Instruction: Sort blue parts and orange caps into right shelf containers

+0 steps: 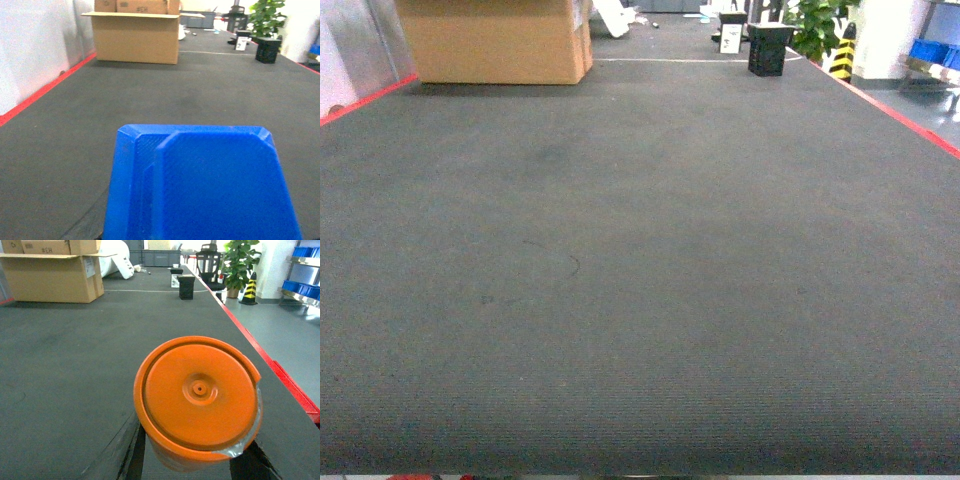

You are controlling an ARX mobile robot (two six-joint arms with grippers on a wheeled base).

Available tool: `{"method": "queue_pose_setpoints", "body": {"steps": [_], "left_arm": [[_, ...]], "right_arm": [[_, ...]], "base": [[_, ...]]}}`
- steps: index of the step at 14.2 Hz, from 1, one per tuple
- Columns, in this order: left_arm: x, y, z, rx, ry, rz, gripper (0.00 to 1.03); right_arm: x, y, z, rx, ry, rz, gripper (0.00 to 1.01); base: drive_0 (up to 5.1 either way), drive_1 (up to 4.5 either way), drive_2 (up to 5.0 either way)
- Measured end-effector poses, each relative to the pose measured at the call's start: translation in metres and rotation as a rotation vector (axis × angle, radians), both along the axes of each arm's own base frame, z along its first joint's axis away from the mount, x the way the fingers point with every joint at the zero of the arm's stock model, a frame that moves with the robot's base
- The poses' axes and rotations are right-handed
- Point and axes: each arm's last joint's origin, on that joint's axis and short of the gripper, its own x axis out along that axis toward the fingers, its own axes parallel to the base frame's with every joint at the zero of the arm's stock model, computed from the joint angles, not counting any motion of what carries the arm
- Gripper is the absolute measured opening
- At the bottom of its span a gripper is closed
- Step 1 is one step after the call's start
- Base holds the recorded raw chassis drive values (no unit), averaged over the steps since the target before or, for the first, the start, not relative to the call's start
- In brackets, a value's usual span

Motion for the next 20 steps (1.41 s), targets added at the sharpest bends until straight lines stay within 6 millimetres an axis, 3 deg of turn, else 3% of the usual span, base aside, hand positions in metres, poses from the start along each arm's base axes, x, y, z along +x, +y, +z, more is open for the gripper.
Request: {"method": "queue_pose_setpoints", "body": {"steps": [2, 5, 6, 20], "left_arm": [[-0.003, -0.001, -0.005, 0.000, 0.002, -0.017, 0.43], [-0.017, -0.001, -0.021, 0.000, -0.012, -0.018, 0.43], [-0.028, -0.001, -0.023, 0.000, -0.013, -0.019, 0.43], [-0.028, -0.001, -0.024, 0.000, 0.003, -0.017, 0.43]], "right_arm": [[-0.002, 0.000, -0.005, 0.000, -0.006, 0.001, 0.41], [-0.017, 0.000, -0.028, -0.001, -0.006, 0.002, 0.41], [-0.017, 0.000, -0.028, -0.001, -0.010, 0.001, 0.41], [-0.017, 0.000, -0.028, -0.001, -0.011, 0.002, 0.41]], "base": [[0.0, 0.00, 0.0], [0.0, 0.00, 0.0], [0.0, 0.00, 0.0], [0.0, 0.00, 0.0]]}}
